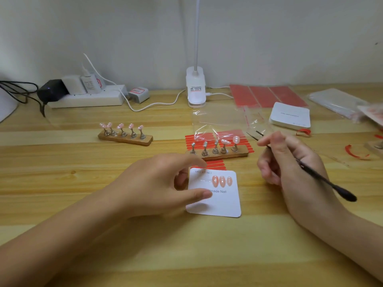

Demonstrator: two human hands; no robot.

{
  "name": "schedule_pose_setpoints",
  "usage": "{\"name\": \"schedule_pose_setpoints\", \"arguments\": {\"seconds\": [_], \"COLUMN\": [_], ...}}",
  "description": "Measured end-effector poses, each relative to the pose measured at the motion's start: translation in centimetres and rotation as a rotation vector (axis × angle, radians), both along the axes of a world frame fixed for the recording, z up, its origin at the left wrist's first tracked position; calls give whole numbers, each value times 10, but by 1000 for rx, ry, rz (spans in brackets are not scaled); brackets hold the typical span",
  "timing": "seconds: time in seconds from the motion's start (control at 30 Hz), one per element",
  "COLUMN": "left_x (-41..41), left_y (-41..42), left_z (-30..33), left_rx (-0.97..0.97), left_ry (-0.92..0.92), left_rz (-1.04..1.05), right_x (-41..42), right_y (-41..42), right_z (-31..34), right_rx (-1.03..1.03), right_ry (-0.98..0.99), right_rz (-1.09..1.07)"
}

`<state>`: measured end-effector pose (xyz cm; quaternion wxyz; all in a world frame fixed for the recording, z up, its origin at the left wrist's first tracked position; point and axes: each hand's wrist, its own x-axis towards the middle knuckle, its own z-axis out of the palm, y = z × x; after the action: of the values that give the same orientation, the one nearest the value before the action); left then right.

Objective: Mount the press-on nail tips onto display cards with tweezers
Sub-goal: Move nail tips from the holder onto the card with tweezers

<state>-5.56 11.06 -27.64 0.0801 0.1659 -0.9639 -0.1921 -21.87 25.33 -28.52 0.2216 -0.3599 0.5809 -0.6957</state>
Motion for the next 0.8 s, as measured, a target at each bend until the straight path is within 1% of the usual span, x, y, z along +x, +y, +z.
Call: {"name": "schedule_pose_setpoints", "arguments": {"seconds": [0.1,0.2,0.27,0.43,0.53,0.67,0.8], "left_x": [-5,-17,-30,-64,-76,-80,-81], "left_y": [-7,-15,-16,-9,-7,-8,-7], "left_z": [8,17,16,2,-5,-13,-17], "left_rx": [19,-11,11,194,279,299,315], "left_ry": [207,385,402,320,357,424,447], "left_rz": [-32,-13,26,74,75,103,123], "right_x": [-3,-4,-4,-7,-7,-7,-8], "right_y": [-2,-3,-3,-1,-1,-2,-3], "right_z": [0,0,-1,-1,-1,-1,-2], "right_rx": [-24,-46,-54,-16,2,13,9], "right_ry": [-98,-136,-153,-206,-218,-217,-213], "right_rz": [5,-11,-19,-43,-48,-40,-34]}}
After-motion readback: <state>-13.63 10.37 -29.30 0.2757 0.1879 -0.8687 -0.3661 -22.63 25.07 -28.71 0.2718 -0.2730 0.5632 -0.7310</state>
